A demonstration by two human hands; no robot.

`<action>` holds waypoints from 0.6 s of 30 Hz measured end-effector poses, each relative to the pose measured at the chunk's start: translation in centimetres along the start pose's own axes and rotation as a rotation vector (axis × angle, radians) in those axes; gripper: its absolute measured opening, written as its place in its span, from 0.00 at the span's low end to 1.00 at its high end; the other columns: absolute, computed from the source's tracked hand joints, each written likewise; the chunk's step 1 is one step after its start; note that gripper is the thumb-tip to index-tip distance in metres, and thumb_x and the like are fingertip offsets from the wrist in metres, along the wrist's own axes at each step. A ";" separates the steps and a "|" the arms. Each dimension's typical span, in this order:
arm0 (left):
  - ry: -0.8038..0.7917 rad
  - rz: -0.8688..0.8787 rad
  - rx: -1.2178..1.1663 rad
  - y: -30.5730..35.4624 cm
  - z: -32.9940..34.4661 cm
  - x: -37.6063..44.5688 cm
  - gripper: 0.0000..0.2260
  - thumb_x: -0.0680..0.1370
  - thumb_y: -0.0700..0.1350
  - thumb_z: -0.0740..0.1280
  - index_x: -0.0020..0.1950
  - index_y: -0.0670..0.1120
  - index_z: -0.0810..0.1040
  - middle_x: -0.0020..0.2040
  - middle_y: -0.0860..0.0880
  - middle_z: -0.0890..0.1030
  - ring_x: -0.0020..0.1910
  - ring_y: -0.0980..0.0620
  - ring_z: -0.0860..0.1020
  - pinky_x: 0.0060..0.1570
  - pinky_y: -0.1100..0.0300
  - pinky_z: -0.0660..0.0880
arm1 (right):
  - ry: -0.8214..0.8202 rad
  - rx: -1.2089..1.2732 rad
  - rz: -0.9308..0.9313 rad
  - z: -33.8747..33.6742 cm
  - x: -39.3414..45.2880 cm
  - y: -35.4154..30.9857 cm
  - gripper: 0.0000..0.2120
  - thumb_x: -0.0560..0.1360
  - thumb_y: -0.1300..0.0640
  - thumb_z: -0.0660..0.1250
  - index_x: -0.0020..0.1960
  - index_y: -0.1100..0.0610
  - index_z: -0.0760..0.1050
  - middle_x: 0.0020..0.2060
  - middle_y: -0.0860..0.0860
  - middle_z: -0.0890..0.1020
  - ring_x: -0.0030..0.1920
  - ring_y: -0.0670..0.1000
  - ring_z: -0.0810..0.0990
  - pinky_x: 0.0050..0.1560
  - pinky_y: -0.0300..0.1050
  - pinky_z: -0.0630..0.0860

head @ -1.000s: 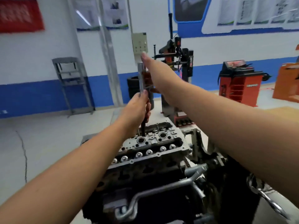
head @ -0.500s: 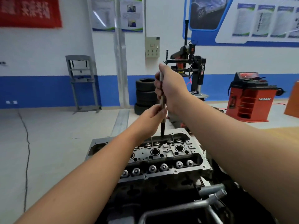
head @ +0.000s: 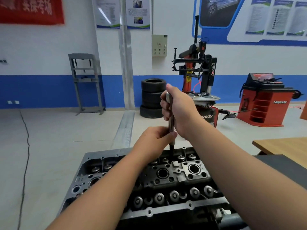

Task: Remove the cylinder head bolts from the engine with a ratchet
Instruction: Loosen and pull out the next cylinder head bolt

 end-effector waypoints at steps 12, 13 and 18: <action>0.059 0.105 0.025 -0.6 -0.2 -0.6 0.11 0.81 0.53 0.68 0.42 0.52 0.83 0.39 0.57 0.85 0.24 0.61 0.70 0.26 0.68 0.64 | -0.083 -0.032 -0.152 0.5 -1.1 0.6 0.24 0.82 0.38 0.58 0.39 0.55 0.73 0.25 0.47 0.72 0.24 0.46 0.65 0.24 0.39 0.63; 0.058 0.114 0.001 -0.4 -0.2 -0.8 0.10 0.81 0.54 0.68 0.43 0.53 0.84 0.39 0.58 0.85 0.25 0.62 0.71 0.26 0.69 0.65 | -0.090 -0.006 -0.141 0.3 -1.1 0.3 0.24 0.82 0.38 0.58 0.39 0.56 0.73 0.25 0.48 0.72 0.23 0.46 0.65 0.24 0.39 0.63; 0.038 0.127 0.007 -0.3 0.1 -1.1 0.09 0.82 0.53 0.69 0.46 0.52 0.84 0.39 0.58 0.85 0.27 0.63 0.73 0.28 0.70 0.66 | -0.098 -0.002 -0.118 -0.2 -1.2 0.5 0.22 0.82 0.40 0.58 0.39 0.55 0.72 0.25 0.48 0.71 0.23 0.47 0.64 0.24 0.39 0.63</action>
Point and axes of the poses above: each hand's wrist, its own x-axis towards the middle knuckle, its own z-axis out of the palm, y = z × x, the point moved 2 cm from there along x, towards the middle knuckle
